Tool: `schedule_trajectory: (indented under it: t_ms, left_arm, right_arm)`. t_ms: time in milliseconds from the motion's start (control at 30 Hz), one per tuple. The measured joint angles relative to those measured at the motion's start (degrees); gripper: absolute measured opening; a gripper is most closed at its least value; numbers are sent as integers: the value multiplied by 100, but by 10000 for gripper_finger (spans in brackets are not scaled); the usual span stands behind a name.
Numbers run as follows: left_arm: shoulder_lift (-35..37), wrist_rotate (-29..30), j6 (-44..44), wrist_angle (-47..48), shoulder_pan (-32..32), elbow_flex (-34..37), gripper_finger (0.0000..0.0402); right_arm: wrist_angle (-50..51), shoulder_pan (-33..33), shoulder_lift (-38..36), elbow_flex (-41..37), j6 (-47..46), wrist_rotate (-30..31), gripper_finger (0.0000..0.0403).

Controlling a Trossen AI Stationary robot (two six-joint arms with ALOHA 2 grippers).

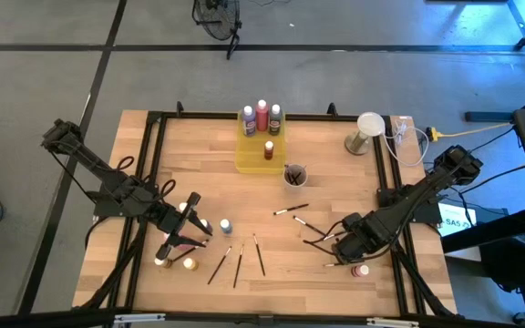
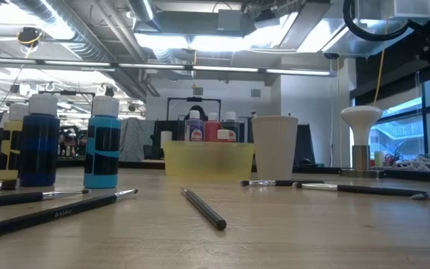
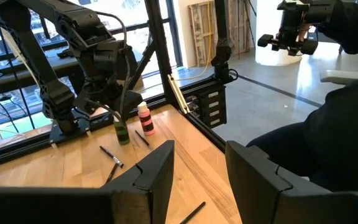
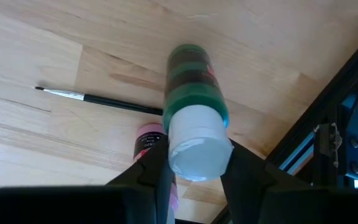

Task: Pick & Place Paint Supplies
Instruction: Put the small green paint bottle into the yellow bin

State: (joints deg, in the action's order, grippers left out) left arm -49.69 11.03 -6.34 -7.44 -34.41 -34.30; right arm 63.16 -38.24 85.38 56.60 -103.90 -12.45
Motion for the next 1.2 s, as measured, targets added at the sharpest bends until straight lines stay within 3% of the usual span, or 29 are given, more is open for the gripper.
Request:
schedule_trajectory:
  t_ms: [900, 1200]
  left_arm:
    - [0, 0, -1, 0, 0, 0, 141]
    - [-2, 0, 2, 2, 0, 2, 141]
  right_arm:
    - [0, 0, 2, 0, 24, -12, 119]
    - [7, 218, 11, -7, 270, -281, 119]
